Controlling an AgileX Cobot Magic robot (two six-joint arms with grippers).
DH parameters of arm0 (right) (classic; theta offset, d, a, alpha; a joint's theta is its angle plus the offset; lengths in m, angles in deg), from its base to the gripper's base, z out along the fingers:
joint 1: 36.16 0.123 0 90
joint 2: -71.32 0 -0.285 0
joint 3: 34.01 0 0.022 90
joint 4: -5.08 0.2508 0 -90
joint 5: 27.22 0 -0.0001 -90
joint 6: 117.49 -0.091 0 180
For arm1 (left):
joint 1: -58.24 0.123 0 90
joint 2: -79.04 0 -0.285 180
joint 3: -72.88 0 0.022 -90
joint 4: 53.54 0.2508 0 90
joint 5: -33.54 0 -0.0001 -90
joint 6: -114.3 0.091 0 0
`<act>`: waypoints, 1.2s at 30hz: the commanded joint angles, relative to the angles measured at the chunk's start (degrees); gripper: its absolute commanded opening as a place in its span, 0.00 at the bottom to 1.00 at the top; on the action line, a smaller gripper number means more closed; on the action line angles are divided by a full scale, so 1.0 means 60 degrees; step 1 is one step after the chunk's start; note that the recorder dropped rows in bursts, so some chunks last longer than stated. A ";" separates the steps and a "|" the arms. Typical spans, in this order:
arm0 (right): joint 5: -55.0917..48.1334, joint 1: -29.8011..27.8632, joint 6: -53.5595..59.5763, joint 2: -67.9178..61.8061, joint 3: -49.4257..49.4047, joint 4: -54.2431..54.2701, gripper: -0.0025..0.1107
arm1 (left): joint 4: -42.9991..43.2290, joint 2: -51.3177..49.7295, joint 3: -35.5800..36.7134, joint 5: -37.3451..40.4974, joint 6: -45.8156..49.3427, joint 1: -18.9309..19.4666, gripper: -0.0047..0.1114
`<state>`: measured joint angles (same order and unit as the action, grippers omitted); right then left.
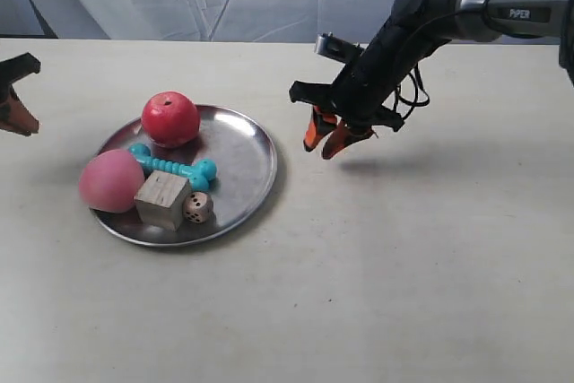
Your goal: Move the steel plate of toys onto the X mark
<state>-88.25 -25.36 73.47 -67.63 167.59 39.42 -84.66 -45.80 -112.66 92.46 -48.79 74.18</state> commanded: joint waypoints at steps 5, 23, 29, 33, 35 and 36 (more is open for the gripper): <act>-0.0324 -0.0194 -0.0010 0.1940 0.0055 -0.1833 0.02 | -0.0404 0.3161 0.0015 -0.0319 0.0484 0.0092 0.04; 0.1523 -0.0170 -0.0111 0.7268 -0.1618 -0.3112 0.02 | 0.0649 1.0341 0.2671 -0.1914 0.0558 0.0074 0.04; 0.2979 -0.0170 -0.0111 0.9794 -0.4373 -0.3092 0.02 | 0.0805 1.1863 0.4148 -0.2561 0.0537 -0.0533 0.04; 0.3810 -0.0170 0.0012 1.1476 -0.6501 -0.3053 0.02 | 0.0827 1.2811 0.5160 -0.2866 0.0537 -0.1679 0.04; 0.4019 -0.0170 0.0166 1.2428 -0.7566 -0.3053 0.02 | 0.1058 1.3345 0.5586 -0.2966 0.0537 -0.2109 0.04; 0.4086 -0.0170 0.0166 1.2810 -0.7959 -0.3035 0.02 | 0.1183 1.3659 0.5794 -0.2966 0.0487 -0.2318 0.04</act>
<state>-66.20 -26.18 73.51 2.56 126.48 21.36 -79.12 31.57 -80.82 76.13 -45.57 63.59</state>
